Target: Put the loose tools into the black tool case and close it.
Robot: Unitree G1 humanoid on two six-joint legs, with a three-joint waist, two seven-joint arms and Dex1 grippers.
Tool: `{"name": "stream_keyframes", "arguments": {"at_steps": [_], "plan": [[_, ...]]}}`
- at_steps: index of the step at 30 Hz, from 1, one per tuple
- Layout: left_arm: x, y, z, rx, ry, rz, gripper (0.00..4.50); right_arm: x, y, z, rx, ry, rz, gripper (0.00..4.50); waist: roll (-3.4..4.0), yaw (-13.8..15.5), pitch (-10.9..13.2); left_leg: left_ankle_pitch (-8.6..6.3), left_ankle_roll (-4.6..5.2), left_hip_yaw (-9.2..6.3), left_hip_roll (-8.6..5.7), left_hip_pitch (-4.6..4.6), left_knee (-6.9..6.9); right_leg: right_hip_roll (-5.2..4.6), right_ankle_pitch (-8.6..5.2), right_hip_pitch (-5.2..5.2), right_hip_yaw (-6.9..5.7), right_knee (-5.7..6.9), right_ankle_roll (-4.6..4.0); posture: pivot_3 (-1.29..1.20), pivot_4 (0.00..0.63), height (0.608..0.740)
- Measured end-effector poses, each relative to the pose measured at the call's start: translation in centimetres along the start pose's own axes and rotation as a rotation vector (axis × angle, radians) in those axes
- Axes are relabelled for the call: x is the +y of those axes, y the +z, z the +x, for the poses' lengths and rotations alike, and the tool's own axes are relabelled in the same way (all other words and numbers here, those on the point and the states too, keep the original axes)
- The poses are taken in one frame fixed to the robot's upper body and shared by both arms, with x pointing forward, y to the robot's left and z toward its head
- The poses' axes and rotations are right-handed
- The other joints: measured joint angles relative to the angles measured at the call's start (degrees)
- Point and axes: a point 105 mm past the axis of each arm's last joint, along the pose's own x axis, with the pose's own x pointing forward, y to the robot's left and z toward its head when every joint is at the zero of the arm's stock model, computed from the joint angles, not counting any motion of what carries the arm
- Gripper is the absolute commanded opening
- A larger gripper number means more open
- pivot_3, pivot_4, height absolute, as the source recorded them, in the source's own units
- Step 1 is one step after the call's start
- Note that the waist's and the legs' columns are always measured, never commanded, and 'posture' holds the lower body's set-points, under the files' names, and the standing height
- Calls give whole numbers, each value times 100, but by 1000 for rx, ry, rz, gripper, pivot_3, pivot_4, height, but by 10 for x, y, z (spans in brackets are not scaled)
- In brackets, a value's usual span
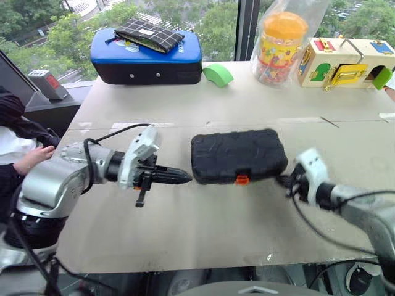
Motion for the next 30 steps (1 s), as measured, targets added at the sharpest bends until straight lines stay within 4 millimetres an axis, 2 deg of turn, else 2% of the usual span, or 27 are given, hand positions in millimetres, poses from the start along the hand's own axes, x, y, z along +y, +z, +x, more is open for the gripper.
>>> {"name": "stream_keyframes", "arguments": {"at_steps": [3,6,7,9,13,18,20,25,30], "plan": [[14,6,15,-41,60,24,40,-15,9,2,-11,-53,-13,0,-2,32,-2,4,-8,-11,6,-6,-5,7,-1,-1,-16,0,0,0,150,740],[27,12,33,-48,108,68,40,-10,3,3,18,-1,-23,0,0,26,-3,14,-25,-10,7,-10,-23,7,-1,-8,-13,-11,1,0,150,740],[31,12,37,-44,122,78,40,-5,0,0,32,35,-24,0,0,22,-3,14,-25,-9,7,-10,-30,6,-1,-10,-12,-16,1,0,150,740],[42,6,50,2,144,94,40,21,-8,-14,58,188,-40,0,0,14,-4,13,-23,-11,7,-16,-38,6,-1,-9,-15,-35,2,0,150,740],[50,-10,61,105,136,145,40,51,-6,-20,30,311,-27,0,-3,-54,-6,11,-19,-2,10,-7,-40,8,0,-5,-5,-39,2,0,150,740],[57,-12,67,162,114,257,40,93,-8,8,-6,348,37,0,3,-38,-44,-1,0,-5,7,15,-35,7,0,14,-4,-32,2,0,150,740],[58,-12,69,158,106,268,40,103,-12,19,3,332,53,0,4,-27,-49,-1,0,-8,4,14,-28,5,0,12,-5,-29,2,0,150,740],[60,-14,68,161,96,272,40,124,-21,33,-7,311,140,0,3,-28,-63,5,-9,-15,5,17,-20,8,-1,12,-12,-17,3,0,150,740],[62,-14,68,171,101,274,40,128,-19,48,-60,221,221,0,-2,-33,-75,3,-5,-14,3,25,-18,9,-1,12,-9,0,4,0,150,740]]}}
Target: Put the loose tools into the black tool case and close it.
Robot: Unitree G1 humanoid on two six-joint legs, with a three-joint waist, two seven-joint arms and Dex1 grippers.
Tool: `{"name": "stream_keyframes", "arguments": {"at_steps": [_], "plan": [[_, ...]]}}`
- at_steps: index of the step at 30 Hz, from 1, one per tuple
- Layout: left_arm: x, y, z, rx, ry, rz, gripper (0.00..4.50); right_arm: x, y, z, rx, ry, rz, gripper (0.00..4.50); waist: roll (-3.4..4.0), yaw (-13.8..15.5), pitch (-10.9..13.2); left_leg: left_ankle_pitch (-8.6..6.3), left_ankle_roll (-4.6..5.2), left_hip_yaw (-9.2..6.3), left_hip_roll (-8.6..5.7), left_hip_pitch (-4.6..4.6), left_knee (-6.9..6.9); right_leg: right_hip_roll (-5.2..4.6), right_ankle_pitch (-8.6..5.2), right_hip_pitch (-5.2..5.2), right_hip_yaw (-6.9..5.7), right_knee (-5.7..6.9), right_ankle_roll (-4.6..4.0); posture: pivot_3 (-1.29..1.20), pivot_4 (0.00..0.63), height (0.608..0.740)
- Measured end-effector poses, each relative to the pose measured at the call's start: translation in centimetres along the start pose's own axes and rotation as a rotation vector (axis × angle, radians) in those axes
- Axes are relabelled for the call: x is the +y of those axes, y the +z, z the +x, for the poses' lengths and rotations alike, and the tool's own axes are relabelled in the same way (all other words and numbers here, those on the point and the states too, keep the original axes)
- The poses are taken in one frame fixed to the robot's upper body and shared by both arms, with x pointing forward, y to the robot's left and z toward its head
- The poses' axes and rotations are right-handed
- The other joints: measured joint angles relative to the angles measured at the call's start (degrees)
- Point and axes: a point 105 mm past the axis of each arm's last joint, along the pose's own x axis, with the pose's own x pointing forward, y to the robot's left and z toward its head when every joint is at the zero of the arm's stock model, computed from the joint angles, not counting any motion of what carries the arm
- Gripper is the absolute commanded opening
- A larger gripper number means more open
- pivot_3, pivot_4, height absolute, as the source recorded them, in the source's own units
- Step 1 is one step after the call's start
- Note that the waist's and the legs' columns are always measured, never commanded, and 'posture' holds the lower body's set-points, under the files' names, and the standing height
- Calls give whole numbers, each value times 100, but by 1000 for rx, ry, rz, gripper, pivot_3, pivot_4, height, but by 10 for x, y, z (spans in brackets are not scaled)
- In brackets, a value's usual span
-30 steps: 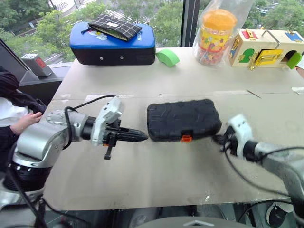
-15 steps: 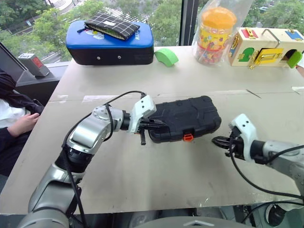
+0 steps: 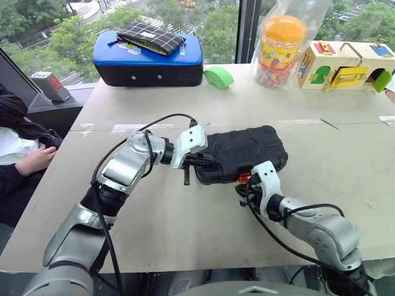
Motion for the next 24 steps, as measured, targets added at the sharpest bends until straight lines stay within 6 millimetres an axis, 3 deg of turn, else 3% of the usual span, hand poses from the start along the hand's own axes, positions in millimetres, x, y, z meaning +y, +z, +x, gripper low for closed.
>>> {"name": "stream_keyframes", "arguments": {"at_steps": [14,24], "plan": [[2,-1,1,10,-1,6,40,-1,-2,0,-30,-61,24,0,-3,1,-12,1,-1,0,0,15,-2,4,-2,3,6,16,1,0,150,740],[2,-1,2,6,1,13,40,-16,0,-11,-19,-145,22,0,-1,3,-18,0,-1,-1,0,16,-7,4,-4,3,5,14,3,0,150,740]]}}
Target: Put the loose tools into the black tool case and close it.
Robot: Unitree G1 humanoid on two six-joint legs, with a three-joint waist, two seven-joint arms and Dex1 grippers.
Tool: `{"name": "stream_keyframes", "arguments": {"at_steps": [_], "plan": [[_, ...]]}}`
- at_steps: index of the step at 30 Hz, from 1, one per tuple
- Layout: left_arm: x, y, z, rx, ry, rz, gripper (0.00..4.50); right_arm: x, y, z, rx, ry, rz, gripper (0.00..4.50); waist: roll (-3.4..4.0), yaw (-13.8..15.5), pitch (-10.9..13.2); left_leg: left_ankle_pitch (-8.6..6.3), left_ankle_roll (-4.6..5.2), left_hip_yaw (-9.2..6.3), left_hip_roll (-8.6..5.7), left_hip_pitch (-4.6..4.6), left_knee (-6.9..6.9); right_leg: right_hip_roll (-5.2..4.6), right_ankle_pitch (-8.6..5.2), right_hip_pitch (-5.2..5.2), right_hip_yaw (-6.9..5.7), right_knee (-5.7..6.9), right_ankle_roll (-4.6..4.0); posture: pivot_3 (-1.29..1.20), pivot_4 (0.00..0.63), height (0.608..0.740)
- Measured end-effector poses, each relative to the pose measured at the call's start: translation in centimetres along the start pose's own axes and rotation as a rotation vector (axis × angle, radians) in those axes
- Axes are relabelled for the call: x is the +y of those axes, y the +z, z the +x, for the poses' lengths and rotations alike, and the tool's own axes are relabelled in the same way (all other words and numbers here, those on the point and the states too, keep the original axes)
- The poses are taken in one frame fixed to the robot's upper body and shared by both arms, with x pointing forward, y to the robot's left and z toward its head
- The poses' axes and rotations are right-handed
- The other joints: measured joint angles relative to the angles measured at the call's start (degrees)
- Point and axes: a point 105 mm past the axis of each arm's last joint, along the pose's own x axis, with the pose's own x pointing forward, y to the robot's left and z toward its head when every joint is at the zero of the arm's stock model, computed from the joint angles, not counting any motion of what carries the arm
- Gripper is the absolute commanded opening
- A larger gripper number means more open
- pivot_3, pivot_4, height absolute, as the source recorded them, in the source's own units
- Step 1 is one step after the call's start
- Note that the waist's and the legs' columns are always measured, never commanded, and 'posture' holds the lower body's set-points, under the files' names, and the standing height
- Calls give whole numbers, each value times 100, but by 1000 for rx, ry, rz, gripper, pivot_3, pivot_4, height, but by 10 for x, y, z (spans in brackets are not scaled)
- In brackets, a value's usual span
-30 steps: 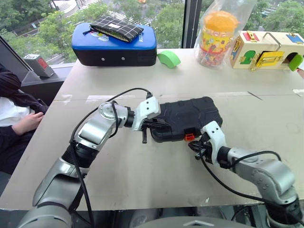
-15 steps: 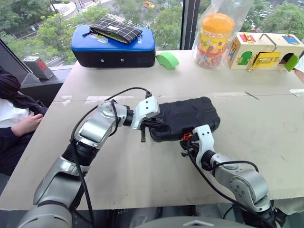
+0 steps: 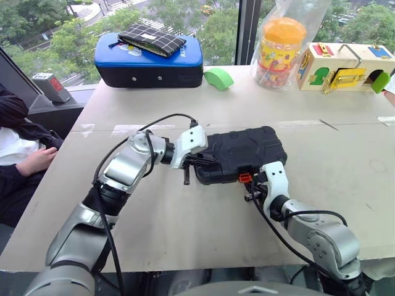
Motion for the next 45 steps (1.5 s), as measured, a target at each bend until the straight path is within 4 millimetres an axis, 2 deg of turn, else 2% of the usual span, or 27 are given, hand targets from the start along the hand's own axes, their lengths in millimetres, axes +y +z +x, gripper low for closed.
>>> {"name": "stream_keyframes", "arguments": {"at_steps": [7,12,16,22,24,27,28,31,34,37,39,41,42,45], "plan": [[0,0,0,1,3,3,40,2,3,2,-13,9,20,0,0,-3,0,0,0,0,0,0,-1,0,0,0,0,-1,0,0,150,740],[1,-1,0,4,7,6,40,1,3,3,-39,21,105,0,3,-11,2,0,0,0,0,0,-1,0,0,0,2,-1,0,0,150,740],[1,-1,0,7,10,6,40,1,7,0,-78,51,209,0,13,-10,10,0,0,0,1,-1,-1,0,1,0,3,-1,0,0,150,740],[2,-2,0,6,19,6,40,1,16,-9,-97,82,272,0,38,-17,27,1,0,0,1,-1,-1,0,1,-2,5,0,0,0,150,740],[4,-2,-1,12,36,10,40,2,28,-11,-139,96,277,0,42,-32,30,1,0,1,1,-1,-2,1,1,-4,7,0,1,0,150,740],[2,-3,2,15,29,10,40,29,100,-32,-412,234,179,0,50,-45,4,0,0,3,1,22,-29,0,-2,3,13,-3,4,0,150,740],[1,-3,4,10,23,6,40,36,111,-36,-453,271,156,0,34,-23,-16,0,-1,-6,1,25,-44,1,-9,6,3,-8,11,0,150,740],[-2,-3,5,5,15,10,40,41,111,-31,-427,293,152,0,6,4,-40,0,-3,-20,0,24,-46,-2,-19,8,-7,-8,9,0,150,740],[-3,-2,5,2,21,15,40,37,109,-30,-413,280,144,0,30,-1,-39,-1,0,-1,-11,19,-47,-15,-18,7,12,-30,10,0,150,740],[-4,-3,7,-30,37,5,40,30,106,-33,-395,240,53,0,37,10,-39,-2,1,-5,-10,19,-47,-15,-19,9,5,-31,11,0,150,740],[-5,-1,9,-129,70,-54,40,19,107,-40,-434,176,-19,0,40,28,-36,-2,1,-8,-13,14,-47,-19,-20,9,0,-36,14,0,150,740],[-10,0,12,-292,96,-140,0,10,109,-52,-491,175,-127,504,40,28,-15,-1,1,-11,-14,-12,-41,-21,-18,-3,-9,-45,16,0,150,740],[-14,2,11,-336,73,-182,543,6,107,-58,-483,197,-193,891,22,7,-3,0,-1,-23,-9,-31,-31,-15,-17,-9,-20,-46,15,0,150,740],[-15,2,0,-381,64,-268,1658,-6,101,-68,-448,213,-283,2199,22,-23,20,0,-1,-25,-4,-36,-35,-8,-17,-15,-23,-47,13,0,150,740]]}}
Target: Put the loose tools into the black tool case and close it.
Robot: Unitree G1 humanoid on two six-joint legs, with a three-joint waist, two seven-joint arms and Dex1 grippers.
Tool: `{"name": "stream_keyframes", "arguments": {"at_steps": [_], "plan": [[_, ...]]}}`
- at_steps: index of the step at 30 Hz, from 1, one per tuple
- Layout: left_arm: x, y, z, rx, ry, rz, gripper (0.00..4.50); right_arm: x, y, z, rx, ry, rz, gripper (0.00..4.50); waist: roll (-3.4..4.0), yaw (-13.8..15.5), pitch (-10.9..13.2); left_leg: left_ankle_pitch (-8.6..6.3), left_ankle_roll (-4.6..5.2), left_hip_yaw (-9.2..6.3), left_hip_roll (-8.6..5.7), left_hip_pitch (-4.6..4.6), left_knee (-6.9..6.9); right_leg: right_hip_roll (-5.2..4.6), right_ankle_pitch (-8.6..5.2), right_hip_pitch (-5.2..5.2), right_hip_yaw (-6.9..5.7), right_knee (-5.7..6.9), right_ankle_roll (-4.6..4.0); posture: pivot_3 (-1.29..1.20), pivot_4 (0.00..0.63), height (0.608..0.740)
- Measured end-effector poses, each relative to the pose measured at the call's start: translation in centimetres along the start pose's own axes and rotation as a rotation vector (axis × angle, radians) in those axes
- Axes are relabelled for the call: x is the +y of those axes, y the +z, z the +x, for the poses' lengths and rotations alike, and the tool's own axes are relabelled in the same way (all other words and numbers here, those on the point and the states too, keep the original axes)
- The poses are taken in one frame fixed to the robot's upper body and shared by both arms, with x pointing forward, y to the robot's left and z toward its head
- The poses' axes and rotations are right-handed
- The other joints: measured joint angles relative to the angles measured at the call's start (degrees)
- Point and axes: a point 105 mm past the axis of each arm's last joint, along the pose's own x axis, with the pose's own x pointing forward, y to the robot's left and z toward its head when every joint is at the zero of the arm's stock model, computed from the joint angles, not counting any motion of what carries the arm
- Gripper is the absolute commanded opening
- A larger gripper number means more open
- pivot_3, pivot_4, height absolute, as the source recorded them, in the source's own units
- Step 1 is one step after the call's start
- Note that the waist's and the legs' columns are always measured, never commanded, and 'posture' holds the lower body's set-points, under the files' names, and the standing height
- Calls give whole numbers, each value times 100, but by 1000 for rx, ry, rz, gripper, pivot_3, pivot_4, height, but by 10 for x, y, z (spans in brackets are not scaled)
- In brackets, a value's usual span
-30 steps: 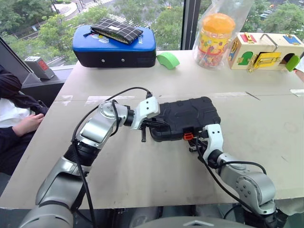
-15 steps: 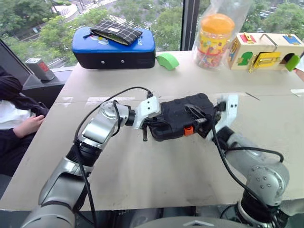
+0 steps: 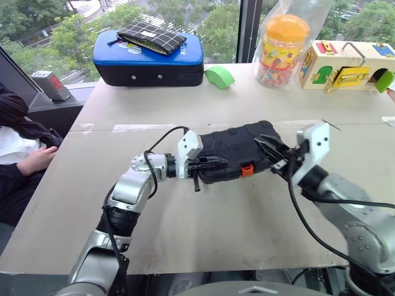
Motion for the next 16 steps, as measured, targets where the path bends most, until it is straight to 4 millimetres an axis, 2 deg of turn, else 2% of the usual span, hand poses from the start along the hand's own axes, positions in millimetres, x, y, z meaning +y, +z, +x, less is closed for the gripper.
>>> {"name": "stream_keyframes", "arguments": {"at_steps": [3,5,6,8,12,16], "plan": [[-8,1,-24,-49,39,-55,2978,-18,-13,-32,135,44,-84,3600,4,-14,25,-4,6,6,6,-2,-16,0,-1,-1,4,-22,-1,0,150,740],[-19,-7,-51,-31,76,-74,3895,-25,-22,-69,244,95,-118,4490,8,9,34,-5,6,6,9,-7,-29,-2,-4,-3,4,-37,-1,0,150,740],[-20,-18,-73,10,127,-106,4359,-32,-28,-90,308,88,-107,4500,2,12,38,-10,13,7,14,1,-31,-2,-6,4,4,-38,-3,0,150,740],[-24,-24,-90,42,168,-119,4460,-31,-28,-110,326,110,-106,4500,7,39,45,-21,31,8,12,-4,-30,-9,-8,3,5,-47,-6,0,150,740],[-45,-41,-117,122,195,-131,4460,-26,-30,-146,363,136,-125,4500,5,128,57,-26,30,28,9,3,-18,-50,-9,18,28,-52,-8,0,150,740],[-55,-49,-130,149,216,-153,4460,-28,-34,-170,379,94,-153,4500,-12,200,74,-28,24,32,11,-2,-9,-57,-21,17,45,-52,-29,0,150,740]]}}
